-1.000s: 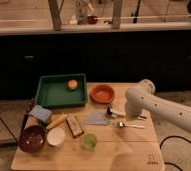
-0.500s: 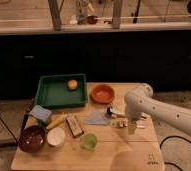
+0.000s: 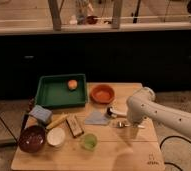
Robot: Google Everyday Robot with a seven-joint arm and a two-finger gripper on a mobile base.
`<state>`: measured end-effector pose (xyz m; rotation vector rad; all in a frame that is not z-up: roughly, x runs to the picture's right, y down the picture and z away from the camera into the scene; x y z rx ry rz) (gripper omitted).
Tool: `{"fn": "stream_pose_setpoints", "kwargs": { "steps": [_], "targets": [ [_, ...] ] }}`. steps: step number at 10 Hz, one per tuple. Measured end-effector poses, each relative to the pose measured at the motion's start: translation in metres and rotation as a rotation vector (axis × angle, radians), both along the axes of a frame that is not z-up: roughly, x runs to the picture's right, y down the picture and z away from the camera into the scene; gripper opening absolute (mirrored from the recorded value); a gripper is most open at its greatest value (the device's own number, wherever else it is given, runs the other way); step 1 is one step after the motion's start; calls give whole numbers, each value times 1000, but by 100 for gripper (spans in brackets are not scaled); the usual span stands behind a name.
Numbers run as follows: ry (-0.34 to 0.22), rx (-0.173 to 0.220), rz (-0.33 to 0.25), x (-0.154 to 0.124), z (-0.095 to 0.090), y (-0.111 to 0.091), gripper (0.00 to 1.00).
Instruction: Place fork in red bowl
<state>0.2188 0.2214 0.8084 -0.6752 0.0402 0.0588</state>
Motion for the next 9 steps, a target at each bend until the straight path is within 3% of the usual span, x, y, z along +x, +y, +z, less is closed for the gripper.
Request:
{"fn": "stream_pose_setpoints", "kwargs": {
  "steps": [5,9],
  "targets": [
    [-30,-31,-8,-15,7,17,79],
    [-43,-56,0,-14,19,25,45]
  ]
}}
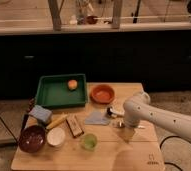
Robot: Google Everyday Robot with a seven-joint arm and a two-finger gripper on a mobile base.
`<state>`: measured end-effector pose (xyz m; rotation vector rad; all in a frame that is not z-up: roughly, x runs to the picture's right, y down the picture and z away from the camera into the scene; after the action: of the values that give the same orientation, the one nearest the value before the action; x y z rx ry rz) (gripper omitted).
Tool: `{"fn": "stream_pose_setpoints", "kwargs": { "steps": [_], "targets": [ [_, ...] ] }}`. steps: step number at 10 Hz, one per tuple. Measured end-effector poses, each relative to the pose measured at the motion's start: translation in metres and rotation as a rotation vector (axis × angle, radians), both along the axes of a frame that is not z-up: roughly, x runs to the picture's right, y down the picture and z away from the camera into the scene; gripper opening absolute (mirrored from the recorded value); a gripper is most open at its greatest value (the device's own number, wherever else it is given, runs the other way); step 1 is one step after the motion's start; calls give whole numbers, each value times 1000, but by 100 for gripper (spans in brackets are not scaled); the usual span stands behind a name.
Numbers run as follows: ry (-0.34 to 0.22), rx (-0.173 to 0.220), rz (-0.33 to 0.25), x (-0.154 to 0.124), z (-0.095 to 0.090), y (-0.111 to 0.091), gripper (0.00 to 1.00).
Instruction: Place fork in red bowl
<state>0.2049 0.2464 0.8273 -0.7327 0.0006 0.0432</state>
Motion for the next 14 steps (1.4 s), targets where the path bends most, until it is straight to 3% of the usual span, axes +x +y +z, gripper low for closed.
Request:
{"fn": "stream_pose_setpoints", "kwargs": {
  "steps": [2,5,12,14],
  "targets": [
    [-7,-5,14,3,4,1,22],
    [1,-13,14,7,1,2,0],
    [-7,-7,13,9,3,1,0],
    [-7,22,-8,9,-3,-14,0]
  ]
}}
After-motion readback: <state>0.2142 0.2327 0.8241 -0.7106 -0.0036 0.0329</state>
